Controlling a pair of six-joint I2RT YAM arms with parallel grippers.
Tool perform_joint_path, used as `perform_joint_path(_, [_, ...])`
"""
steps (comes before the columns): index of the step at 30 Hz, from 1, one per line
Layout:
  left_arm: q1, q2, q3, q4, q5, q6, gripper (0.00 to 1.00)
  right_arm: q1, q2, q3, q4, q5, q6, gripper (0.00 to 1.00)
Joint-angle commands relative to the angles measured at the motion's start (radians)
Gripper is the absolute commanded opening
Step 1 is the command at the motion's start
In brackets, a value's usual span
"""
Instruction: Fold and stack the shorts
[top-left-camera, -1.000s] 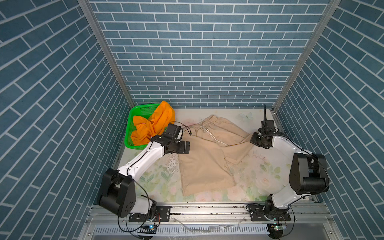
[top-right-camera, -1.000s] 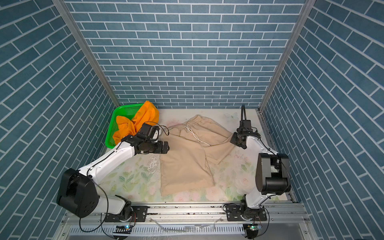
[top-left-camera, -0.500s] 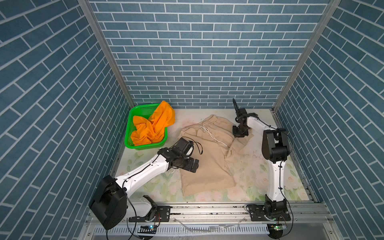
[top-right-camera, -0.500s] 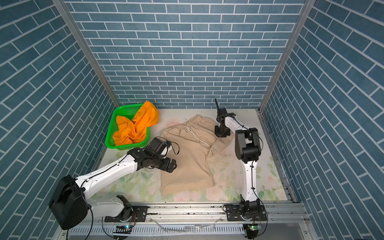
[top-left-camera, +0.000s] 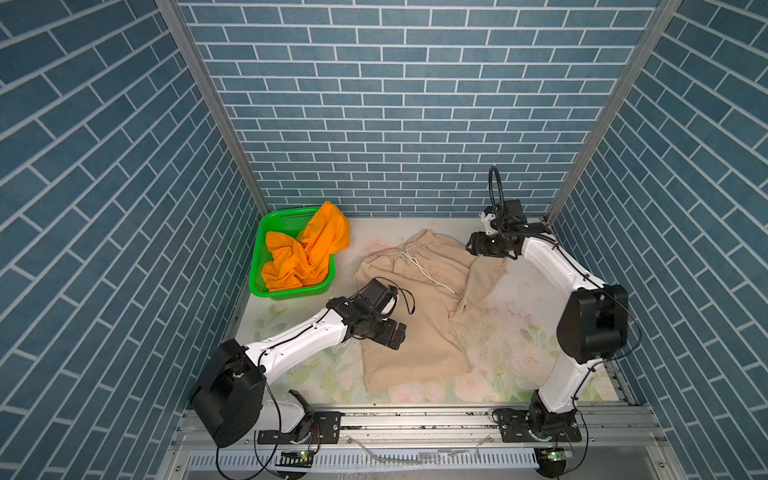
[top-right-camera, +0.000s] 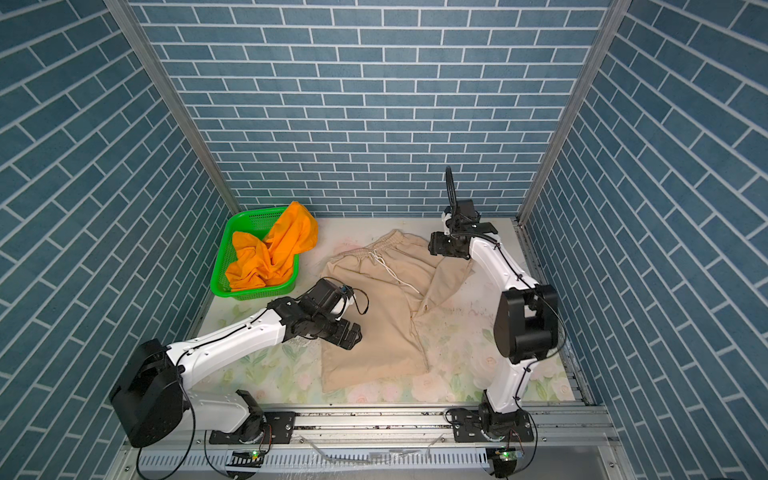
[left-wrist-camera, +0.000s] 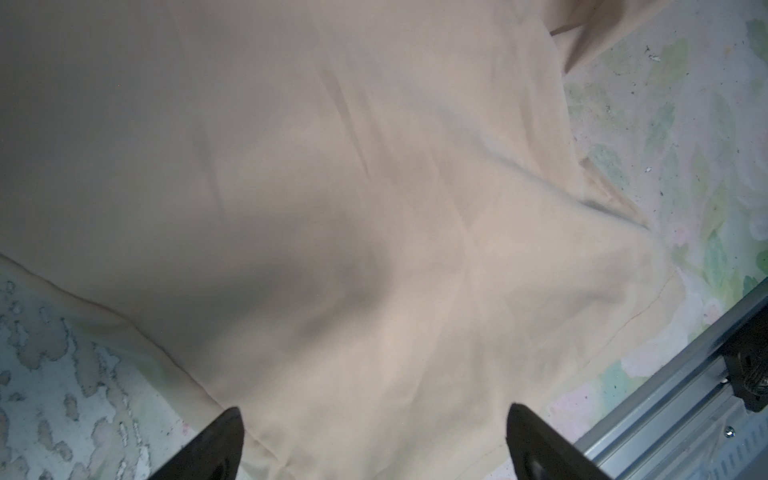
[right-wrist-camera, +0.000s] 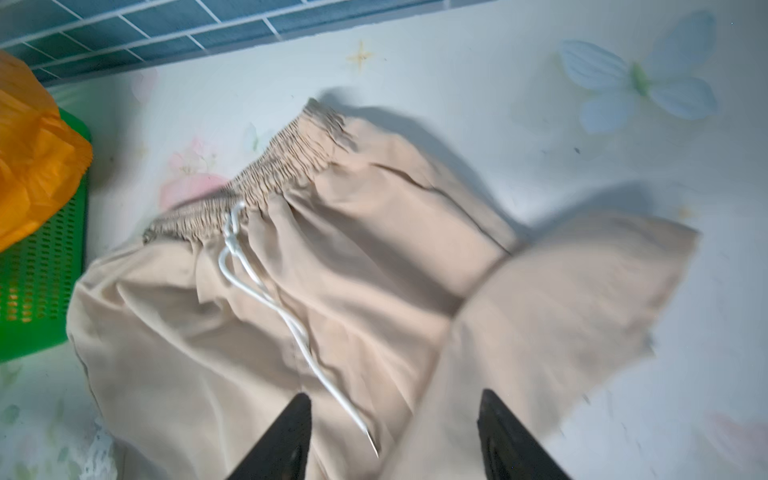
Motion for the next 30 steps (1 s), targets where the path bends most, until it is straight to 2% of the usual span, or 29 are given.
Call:
perform_joint_path(1, [-0.009, -0.007, 0.006, -0.003, 0.016, 0.009, 1.0, 0.006, -0.169, -0.227, -0.11, 0.128, 0.038, 0.62])
perform_joint_path(3, [-0.028, -0.008, 0.017, -0.002, 0.026, 0.021, 1.0, 0.045, -0.283, -0.382, -0.12, 0.153, 0.074, 0.59])
perform_joint_path(6, [-0.052, -0.006, 0.017, 0.004, 0.039, 0.022, 1.0, 0.171, -0.419, -0.577, -0.072, 0.204, 0.083, 0.58])
perform_joint_path(8, [-0.054, 0.0, 0.004, 0.012, 0.051, 0.019, 1.0, 0.244, -0.474, -0.678, 0.026, 0.215, 0.095, 0.57])
perform_joint_path(11, [-0.056, 0.007, 0.0, -0.01, 0.048, 0.024, 1.0, 0.296, -0.513, -0.77, 0.186, 0.284, 0.099, 0.56])
perform_joint_path(14, [-0.058, -0.001, -0.001, -0.034, 0.029, 0.028, 1.0, 0.3, -0.492, -0.796, 0.291, 0.343, 0.088, 0.54])
perform_joint_path(20, [-0.058, -0.013, 0.005, -0.056, 0.009, 0.02, 1.0, 0.3, -0.348, -0.745, 0.442, 0.23, 0.047, 0.5])
perform_joint_path(24, [-0.058, -0.032, -0.015, -0.047, -0.006, 0.004, 1.0, 0.302, -0.29, -0.714, 0.463, 0.276, 0.026, 0.46])
perform_joint_path(28, [-0.058, -0.041, -0.029, -0.049, -0.009, -0.003, 1.0, 0.303, -0.24, -0.681, 0.481, 0.306, 0.0, 0.39])
perform_joint_path(30, [-0.059, -0.041, -0.032, -0.049, -0.016, -0.004, 1.0, 0.299, -0.207, -0.655, 0.469, 0.35, -0.005, 0.3])
